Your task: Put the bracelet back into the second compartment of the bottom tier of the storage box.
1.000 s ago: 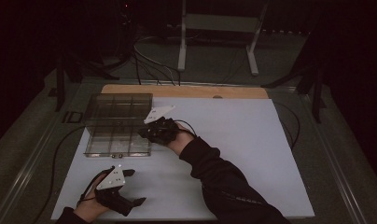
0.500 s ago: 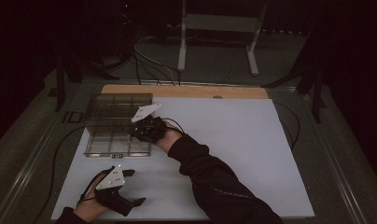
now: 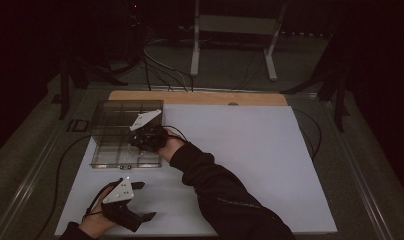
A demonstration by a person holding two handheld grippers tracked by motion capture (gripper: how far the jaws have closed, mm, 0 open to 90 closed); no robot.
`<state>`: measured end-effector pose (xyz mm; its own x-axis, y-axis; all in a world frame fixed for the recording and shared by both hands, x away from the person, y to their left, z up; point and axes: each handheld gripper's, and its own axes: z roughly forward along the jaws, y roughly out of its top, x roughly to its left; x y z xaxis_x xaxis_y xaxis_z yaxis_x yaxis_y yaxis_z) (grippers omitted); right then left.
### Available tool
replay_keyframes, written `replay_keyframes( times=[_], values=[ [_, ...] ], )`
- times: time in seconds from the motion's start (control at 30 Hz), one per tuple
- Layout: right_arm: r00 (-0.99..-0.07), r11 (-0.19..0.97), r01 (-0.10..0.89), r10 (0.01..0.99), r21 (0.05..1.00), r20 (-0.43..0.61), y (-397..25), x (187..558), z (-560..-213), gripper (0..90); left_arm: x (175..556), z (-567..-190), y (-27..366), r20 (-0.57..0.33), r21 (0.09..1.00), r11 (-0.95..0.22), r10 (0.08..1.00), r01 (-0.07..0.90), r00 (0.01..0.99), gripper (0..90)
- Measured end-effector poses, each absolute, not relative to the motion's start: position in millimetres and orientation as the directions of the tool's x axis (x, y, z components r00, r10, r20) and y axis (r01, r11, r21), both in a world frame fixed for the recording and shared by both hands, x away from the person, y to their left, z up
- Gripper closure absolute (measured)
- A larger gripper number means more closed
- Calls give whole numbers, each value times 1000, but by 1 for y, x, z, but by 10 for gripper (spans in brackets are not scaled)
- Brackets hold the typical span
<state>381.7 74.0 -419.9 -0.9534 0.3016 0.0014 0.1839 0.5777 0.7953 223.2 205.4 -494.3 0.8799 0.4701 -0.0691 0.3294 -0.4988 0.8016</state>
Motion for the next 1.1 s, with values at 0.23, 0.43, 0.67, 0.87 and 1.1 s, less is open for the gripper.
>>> replay_keyframes(
  times=[0.23, 0.43, 0.67, 0.87, 1.1],
  values=[
    [-956, 586, 179, 292, 790, 0, 85, 385, -425, 876, 223, -494, 206, -74, 803, -496, 469, 331, 880, 2],
    [-961, 593, 167, 275, 787, -3, 94, 387, -430, 876, 223, -494, 206, -77, 805, -494, 462, 329, 883, 2],
    [-962, 598, 170, 272, 784, 1, 106, 390, -437, 876, 223, -494, 206, -78, 807, -491, 463, 328, 883, 2],
    [-964, 607, 177, 267, 775, 11, 115, 392, -448, 876, 223, -494, 206, -77, 808, -490, 462, 327, 883, 2],
    [-964, 623, 177, 265, 762, 7, 124, 392, -459, 876, 223, -494, 207, -78, 808, -491, 460, 326, 884, 2]
  ],
)
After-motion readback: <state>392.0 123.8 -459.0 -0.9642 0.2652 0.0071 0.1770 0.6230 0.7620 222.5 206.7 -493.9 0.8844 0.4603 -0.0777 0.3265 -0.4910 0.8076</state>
